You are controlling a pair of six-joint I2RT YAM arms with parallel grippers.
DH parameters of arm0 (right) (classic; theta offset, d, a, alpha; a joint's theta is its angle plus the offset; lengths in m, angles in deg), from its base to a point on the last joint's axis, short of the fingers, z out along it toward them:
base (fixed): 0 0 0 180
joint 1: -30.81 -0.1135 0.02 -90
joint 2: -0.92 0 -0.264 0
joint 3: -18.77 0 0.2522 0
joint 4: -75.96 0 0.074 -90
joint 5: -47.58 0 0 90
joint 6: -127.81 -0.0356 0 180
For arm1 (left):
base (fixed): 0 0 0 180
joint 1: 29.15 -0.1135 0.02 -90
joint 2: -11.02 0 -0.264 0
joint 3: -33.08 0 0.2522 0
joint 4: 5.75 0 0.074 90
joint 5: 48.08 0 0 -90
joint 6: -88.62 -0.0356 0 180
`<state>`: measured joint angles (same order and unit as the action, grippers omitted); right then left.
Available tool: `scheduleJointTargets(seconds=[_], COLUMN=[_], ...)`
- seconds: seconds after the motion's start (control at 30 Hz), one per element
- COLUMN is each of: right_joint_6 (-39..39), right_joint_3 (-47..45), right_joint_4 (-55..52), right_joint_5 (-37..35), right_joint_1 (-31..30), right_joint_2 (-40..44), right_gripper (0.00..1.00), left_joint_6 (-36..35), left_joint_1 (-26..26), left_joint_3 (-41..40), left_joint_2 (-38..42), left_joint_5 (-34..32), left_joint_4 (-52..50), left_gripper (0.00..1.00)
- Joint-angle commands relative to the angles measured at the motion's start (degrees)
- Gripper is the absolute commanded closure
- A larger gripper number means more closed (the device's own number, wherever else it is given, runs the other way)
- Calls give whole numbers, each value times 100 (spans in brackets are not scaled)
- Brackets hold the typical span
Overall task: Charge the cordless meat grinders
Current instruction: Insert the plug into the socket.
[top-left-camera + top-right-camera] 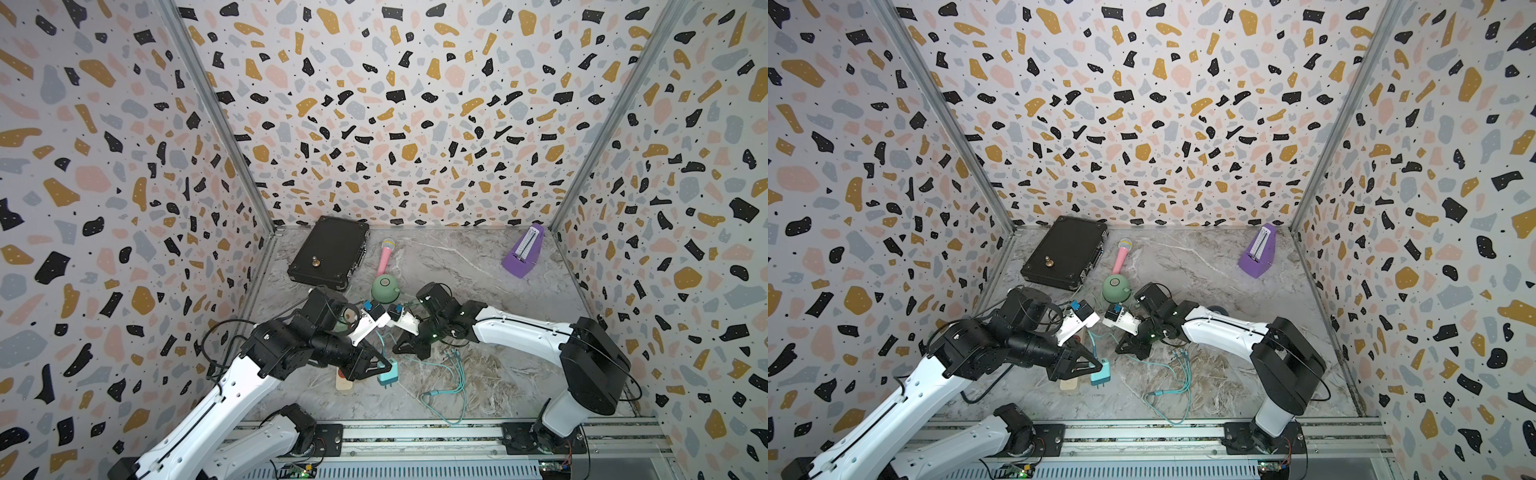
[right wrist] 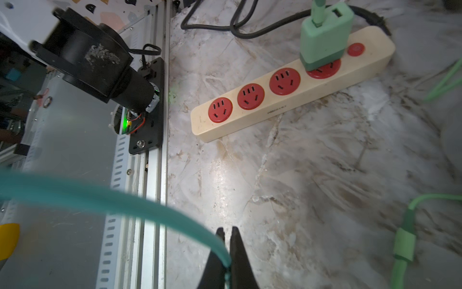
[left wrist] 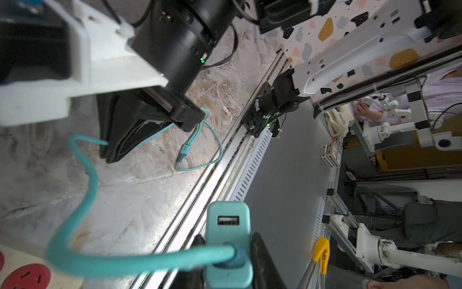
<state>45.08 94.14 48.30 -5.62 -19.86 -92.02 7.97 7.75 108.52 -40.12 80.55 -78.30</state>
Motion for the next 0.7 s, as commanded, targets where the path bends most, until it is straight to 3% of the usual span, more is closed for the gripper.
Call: scheduleJointTargets(seconds=[0.0,0.23,0.37,0.57,0.67], right_joint_6=[-188,-1111,-1463,-1753,-1798], right_joint_3=[106,656,935,792,741], right_joint_4=[-381,-1233,-1639,-1573,-1600], right_joint_5=[-869,-2008,-2030,-1444,-1302], right_joint_1=[31,25,23,25,26], right_joint_2=[668,1059,1049,1232,1262], right_gripper=[97,100,100,100,100], left_joint_6=[-109,762,1696,1985,2117], left_joint_1=[-52,-71,-69,-78,-82], left_joint_3=[229,357,-232,-1728,-2165], left_joint_2=[44,-362,-239,747,1025], left_joint_5=[-995,-3746,-4436,-5450,-5768], left_joint_4=[-270,-478,282,2036,2365], left_gripper=[100,100,100,100,100])
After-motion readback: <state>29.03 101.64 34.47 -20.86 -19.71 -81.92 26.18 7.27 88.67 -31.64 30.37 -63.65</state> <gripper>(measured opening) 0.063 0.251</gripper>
